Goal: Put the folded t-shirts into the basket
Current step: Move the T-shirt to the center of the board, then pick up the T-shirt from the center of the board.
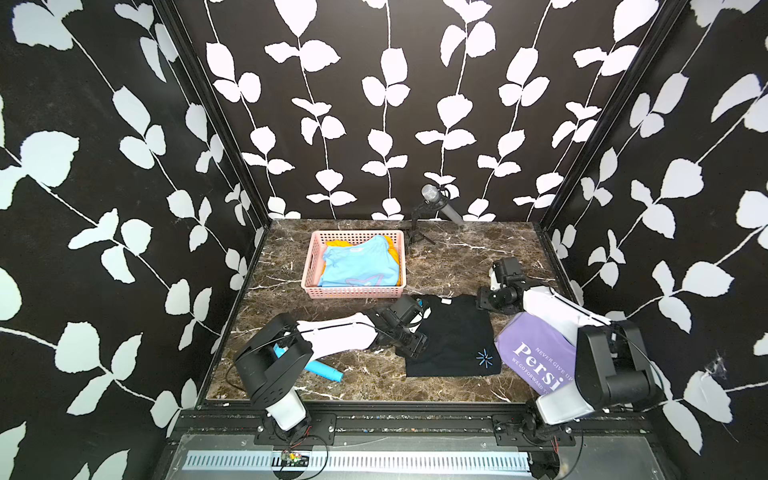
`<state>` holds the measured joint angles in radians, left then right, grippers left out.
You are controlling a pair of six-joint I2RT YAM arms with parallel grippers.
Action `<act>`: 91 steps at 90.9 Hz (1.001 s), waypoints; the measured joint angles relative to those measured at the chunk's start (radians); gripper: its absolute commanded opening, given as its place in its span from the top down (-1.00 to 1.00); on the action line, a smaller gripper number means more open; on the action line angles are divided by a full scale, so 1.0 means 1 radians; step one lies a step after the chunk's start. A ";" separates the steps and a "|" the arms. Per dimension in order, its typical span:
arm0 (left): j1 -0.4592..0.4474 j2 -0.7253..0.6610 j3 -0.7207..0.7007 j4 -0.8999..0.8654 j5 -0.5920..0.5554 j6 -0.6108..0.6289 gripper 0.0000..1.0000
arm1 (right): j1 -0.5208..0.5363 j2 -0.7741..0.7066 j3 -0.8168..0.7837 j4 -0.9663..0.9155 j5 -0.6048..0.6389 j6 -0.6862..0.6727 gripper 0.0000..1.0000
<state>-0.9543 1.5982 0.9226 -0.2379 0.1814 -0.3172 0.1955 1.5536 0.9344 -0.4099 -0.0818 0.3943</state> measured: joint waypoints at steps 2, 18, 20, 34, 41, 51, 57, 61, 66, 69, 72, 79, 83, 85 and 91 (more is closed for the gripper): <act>0.000 -0.008 0.004 -0.003 -0.010 0.002 -0.26 | 0.000 0.006 0.005 0.000 0.000 -0.004 -0.25; 0.024 -0.012 0.054 -0.006 -0.138 0.013 -0.33 | 0.000 0.075 0.041 0.002 -0.021 -0.033 -0.26; 0.029 -0.009 0.059 -0.006 -0.151 0.013 -0.34 | 0.000 0.086 0.045 0.002 -0.025 -0.037 -0.26; 0.052 0.061 0.118 -0.004 -0.247 0.015 -0.38 | 0.001 0.132 0.050 0.000 -0.033 -0.051 -0.26; 0.054 0.100 0.141 -0.005 -0.282 0.020 -0.38 | 0.001 0.147 0.060 -0.002 -0.034 -0.059 -0.26; 0.054 0.155 0.168 -0.005 -0.321 0.024 -0.36 | 0.001 0.161 0.074 0.000 -0.034 -0.067 -0.25; 0.056 0.182 0.180 -0.006 -0.338 0.026 -0.35 | 0.001 0.167 0.075 0.002 -0.034 -0.069 -0.26; 0.059 0.196 0.184 -0.007 -0.344 0.026 -0.35 | 0.001 0.171 0.075 0.002 -0.034 -0.070 -0.25; 0.064 0.209 0.187 -0.007 -0.351 0.026 -0.34 | 0.001 0.176 0.075 0.004 -0.034 -0.071 -0.25; 0.068 0.215 0.187 -0.007 -0.353 0.026 -0.34 | 0.001 0.178 0.075 0.006 -0.034 -0.071 -0.25; 0.072 0.220 0.187 -0.007 -0.354 0.025 -0.34 | 0.001 0.180 0.074 0.008 -0.035 -0.071 -0.25; 0.084 0.230 0.187 -0.003 -0.352 0.021 -0.33 | 0.001 0.183 0.074 0.011 -0.038 -0.073 -0.26; 0.088 0.239 0.187 0.005 -0.345 0.018 -0.33 | 0.001 0.187 0.074 0.015 -0.039 -0.073 -0.25; 0.090 0.245 0.188 0.008 -0.340 0.015 -0.33 | 0.001 0.187 0.074 0.018 -0.041 -0.073 -0.25; 0.096 0.268 0.192 0.015 -0.327 0.008 -0.31 | 0.001 0.187 0.072 0.026 -0.043 -0.073 -0.25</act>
<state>-0.8585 1.8664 1.1145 -0.2226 -0.1459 -0.3092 0.1967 1.7409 1.0061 -0.3836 -0.1246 0.3214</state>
